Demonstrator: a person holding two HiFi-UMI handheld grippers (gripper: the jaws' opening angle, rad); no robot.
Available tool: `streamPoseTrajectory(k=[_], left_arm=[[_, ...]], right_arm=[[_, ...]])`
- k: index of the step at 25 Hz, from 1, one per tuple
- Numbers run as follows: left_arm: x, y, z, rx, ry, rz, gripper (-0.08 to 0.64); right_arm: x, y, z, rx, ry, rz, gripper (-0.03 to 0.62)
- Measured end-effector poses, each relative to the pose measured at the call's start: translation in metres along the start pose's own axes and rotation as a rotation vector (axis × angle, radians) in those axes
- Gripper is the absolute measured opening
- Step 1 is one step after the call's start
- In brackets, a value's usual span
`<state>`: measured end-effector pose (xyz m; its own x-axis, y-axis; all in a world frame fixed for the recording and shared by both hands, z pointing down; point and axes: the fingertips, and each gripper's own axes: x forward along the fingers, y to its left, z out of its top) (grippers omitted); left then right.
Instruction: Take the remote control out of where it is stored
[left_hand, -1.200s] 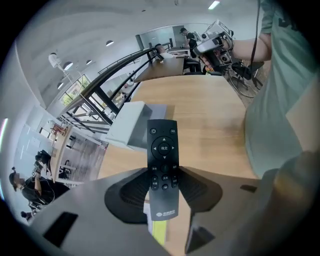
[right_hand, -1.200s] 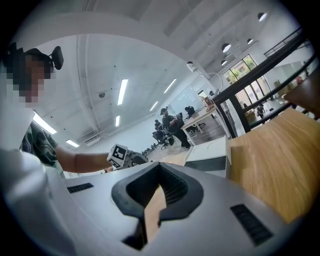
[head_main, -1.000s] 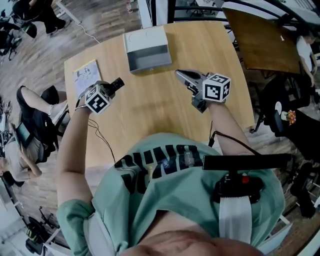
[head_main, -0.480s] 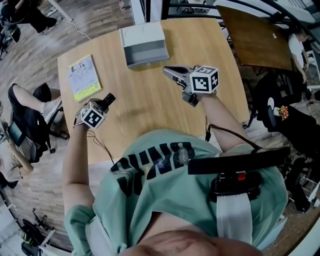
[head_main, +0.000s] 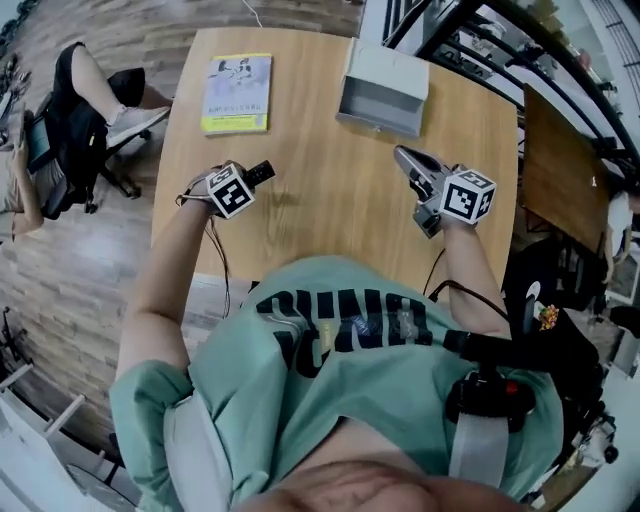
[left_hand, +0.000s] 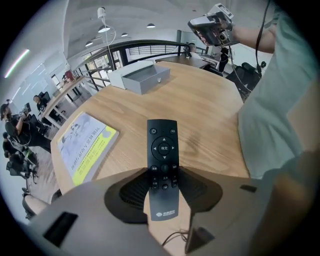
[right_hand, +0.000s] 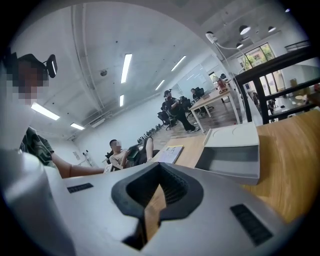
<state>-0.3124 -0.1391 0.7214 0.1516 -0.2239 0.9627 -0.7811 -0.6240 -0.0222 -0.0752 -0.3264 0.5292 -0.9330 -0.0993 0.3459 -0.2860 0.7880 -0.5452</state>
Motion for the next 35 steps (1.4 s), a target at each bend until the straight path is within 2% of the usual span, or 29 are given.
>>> streamPoseTrajectory(k=[3,7,13,19,23,27,30,35], left_arm=[[0.009,-0.004,-0.020,-0.071,0.005,-0.005,0.186],[0.019,0.005,-0.043,-0.105,0.030,-0.001,0.186],[0.028,0.012,-0.053,-0.178,0.034,0.006,0.186],[0.032,0.023,-0.050,-0.186,0.059,0.017,0.186],[0.037,0.027,-0.048,-0.153,0.085,0.024,0.186],[0.041,0.035,-0.043,-0.087,0.119,0.103,0.192],[0.034,0.041,-0.032,-0.077,0.074,0.145,0.290],[0.010,0.046,-0.021,-0.144,-0.034,0.175,0.293]], right_arm=[[0.015,0.004,0.003,-0.022,0.042,0.022,0.000],[0.029,0.009,-0.002,-0.025,0.054,0.021,0.000],[0.045,0.011,-0.004,-0.041,0.105,0.036,0.000],[0.050,0.015,-0.005,-0.046,0.117,0.035,0.000],[0.049,0.013,-0.006,-0.045,0.115,0.026,0.000],[0.044,0.008,-0.005,-0.038,0.109,0.021,0.000],[0.042,0.007,-0.005,-0.035,0.104,0.020,0.000],[0.039,0.008,-0.005,-0.033,0.087,0.027,0.000]])
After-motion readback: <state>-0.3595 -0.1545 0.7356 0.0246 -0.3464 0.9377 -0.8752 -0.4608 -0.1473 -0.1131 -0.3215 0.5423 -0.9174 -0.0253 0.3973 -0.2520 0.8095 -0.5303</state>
